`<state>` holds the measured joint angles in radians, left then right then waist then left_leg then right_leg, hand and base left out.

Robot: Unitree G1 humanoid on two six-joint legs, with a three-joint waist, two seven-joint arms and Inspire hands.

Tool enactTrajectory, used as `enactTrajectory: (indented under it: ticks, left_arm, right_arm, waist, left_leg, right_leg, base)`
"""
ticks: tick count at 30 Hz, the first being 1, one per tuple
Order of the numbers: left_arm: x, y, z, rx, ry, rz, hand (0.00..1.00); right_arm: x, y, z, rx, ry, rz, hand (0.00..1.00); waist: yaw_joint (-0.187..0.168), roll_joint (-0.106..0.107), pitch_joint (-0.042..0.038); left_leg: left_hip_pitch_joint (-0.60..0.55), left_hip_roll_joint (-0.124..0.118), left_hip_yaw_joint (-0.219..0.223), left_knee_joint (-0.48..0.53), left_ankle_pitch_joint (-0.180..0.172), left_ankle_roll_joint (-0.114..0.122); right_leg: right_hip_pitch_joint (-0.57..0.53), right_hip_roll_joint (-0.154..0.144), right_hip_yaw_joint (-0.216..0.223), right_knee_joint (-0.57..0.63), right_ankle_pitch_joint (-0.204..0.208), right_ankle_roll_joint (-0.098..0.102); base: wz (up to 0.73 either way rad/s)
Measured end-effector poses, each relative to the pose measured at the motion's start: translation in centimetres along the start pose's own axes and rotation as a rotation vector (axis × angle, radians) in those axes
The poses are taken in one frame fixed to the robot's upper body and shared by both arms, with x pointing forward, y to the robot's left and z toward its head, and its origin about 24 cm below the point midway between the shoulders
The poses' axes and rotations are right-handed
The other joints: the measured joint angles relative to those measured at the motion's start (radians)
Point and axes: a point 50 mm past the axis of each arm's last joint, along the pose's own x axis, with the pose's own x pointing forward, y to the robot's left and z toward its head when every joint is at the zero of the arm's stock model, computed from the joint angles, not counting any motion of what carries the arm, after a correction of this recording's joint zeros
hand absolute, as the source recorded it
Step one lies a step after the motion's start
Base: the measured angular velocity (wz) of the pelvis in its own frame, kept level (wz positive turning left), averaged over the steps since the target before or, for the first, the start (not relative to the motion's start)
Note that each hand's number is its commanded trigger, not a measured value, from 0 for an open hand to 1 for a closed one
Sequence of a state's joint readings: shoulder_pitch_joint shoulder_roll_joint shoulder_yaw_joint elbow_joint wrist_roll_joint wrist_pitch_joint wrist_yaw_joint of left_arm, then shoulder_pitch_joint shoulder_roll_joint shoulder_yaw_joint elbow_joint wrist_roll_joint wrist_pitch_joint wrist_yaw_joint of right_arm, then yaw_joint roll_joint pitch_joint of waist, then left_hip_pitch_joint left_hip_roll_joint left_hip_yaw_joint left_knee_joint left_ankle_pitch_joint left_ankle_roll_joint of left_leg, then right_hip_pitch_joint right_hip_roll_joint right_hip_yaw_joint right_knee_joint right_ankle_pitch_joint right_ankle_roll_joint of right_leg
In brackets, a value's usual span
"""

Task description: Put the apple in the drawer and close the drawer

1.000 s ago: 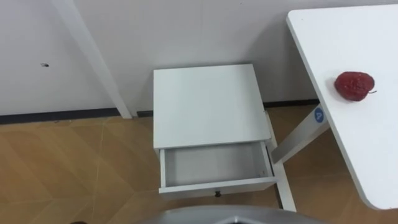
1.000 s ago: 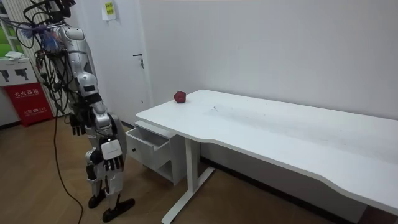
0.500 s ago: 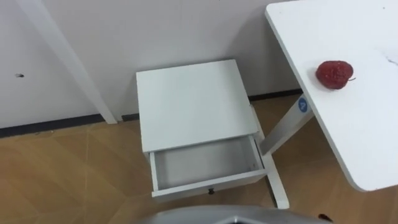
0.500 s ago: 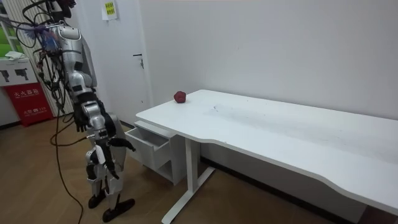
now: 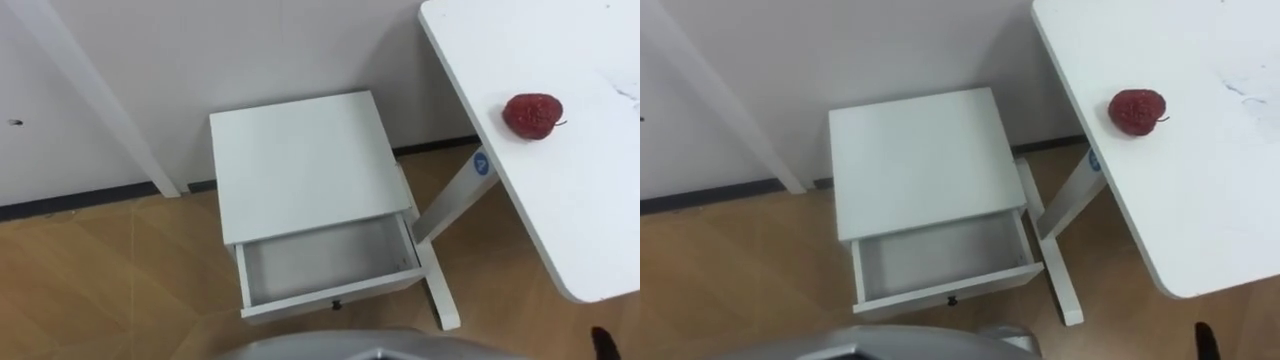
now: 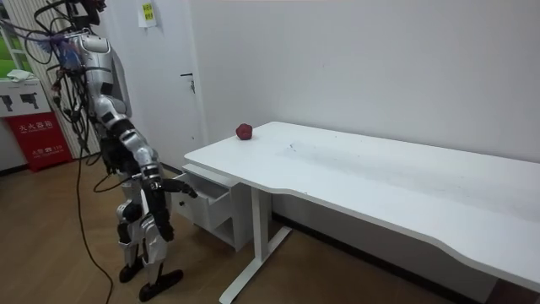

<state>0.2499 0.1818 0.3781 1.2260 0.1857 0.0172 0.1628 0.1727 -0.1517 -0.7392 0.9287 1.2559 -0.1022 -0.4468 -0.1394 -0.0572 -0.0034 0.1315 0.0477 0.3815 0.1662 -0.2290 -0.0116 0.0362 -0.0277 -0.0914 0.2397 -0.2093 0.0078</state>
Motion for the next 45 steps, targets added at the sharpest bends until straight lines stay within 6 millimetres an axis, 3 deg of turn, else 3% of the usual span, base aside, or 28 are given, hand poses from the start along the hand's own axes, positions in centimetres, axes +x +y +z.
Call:
enactTrajectory:
  ticks: [11, 14, 19, 24, 28, 34, 41, 45]
  left_arm:
    - [-0.1, 1.0, 0.1, 0.006, -0.066, 0.028, 0.0]
    - [-0.1, 1.1, 0.4, 0.006, -0.089, 0.029, 0.0]
    - [-0.2, 0.3, 1.5, 0.054, -0.139, 0.004, 0.0]
    - [-0.3, -0.3, 1.7, 0.099, -0.167, -0.019, 0.0]
    - [-0.4, -1.0, 2.0, 0.146, -0.182, -0.043, 0.0]
    - [-0.4, -1.6, 1.7, 0.177, -0.156, -0.066, 0.0]
    - [-0.4, -1.6, 1.6, 0.178, -0.152, -0.088, 0.0]
    - [-0.5, -1.6, 2.1, 0.195, -0.172, -0.085, 0.0]
  right_arm:
    - [-4.0, 7.1, 5.6, 0.097, -0.265, 0.142, 0.0]
    - [-6.1, 9.1, 7.3, 0.103, -0.383, 0.209, 0.0]
    - [-10.7, 11.8, 8.8, 0.034, -0.653, 0.356, 0.0]
    - [-14.7, 13.2, 9.4, 0.019, -0.84, 0.471, 0.0]
    - [-16.5, 14.2, 8.1, -0.109, -0.974, 0.568, 0.0]
    - [-18.6, 15.4, 5.3, -0.263, -1.005, 0.791, 0.0]
    - [-19.1, 16.0, 3.8, -0.408, -0.988, 0.949, 0.0]
    - [-18.2, 16.3, 2.6, -0.539, -0.929, 1.015, 0.0]
  waist:
    - [-0.013, -0.006, 0.0022]
    - [-0.014, -0.004, -0.0007]
    - [0.003, 0.004, 0.0024]
    - [0.013, 0.001, 0.0037]
    - [0.034, 0.005, 0.0044]
    - [0.048, 0.006, 0.0067]
    - [0.067, 0.007, 0.0056]
    - [0.068, -0.002, 0.0056]
  left_leg:
    - [-0.026, -0.001, -0.001, 0.0, 0.0, 0.003]
    - [-0.041, -0.001, -0.003, 0.002, 0.0, 0.003]
    - [-0.037, -0.003, -0.005, 0.001, 0.0, 0.003]
    - [-0.037, -0.003, -0.027, 0.0, 0.0, 0.003]
    - [-0.036, -0.002, -0.027, 0.001, 0.0, 0.003]
    - [-0.033, 0.0, -0.026, 0.0, 0.0, 0.003]
    - [-0.034, 0.001, -0.026, 0.0, 0.0, 0.003]
    - [-0.034, 0.001, -0.027, 0.0, 0.0, 0.003]
  right_leg:
    - [-0.025, 0.001, 0.005, 0.0, 0.002, 0.001]
    - [-0.039, 0.002, 0.006, 0.007, 0.004, 0.001]
    - [-0.033, 0.001, 0.005, -0.001, 0.004, 0.001]
    - [-0.033, 0.001, -0.004, -0.003, 0.004, 0.001]
    - [-0.034, 0.002, -0.001, -0.002, 0.005, 0.001]
    - [-0.034, 0.004, -0.001, -0.001, 0.009, -0.001]
    - [-0.035, 0.006, -0.001, -0.004, 0.01, -0.001]
    - [-0.033, 0.004, -0.006, -0.005, 0.01, -0.001]
  base:
    - [0.0]
    - [0.0]
    - [-0.03]
    - [0.07]
    - [-0.02]
    - [-0.01]
    - [0.0]
    - [0.0]
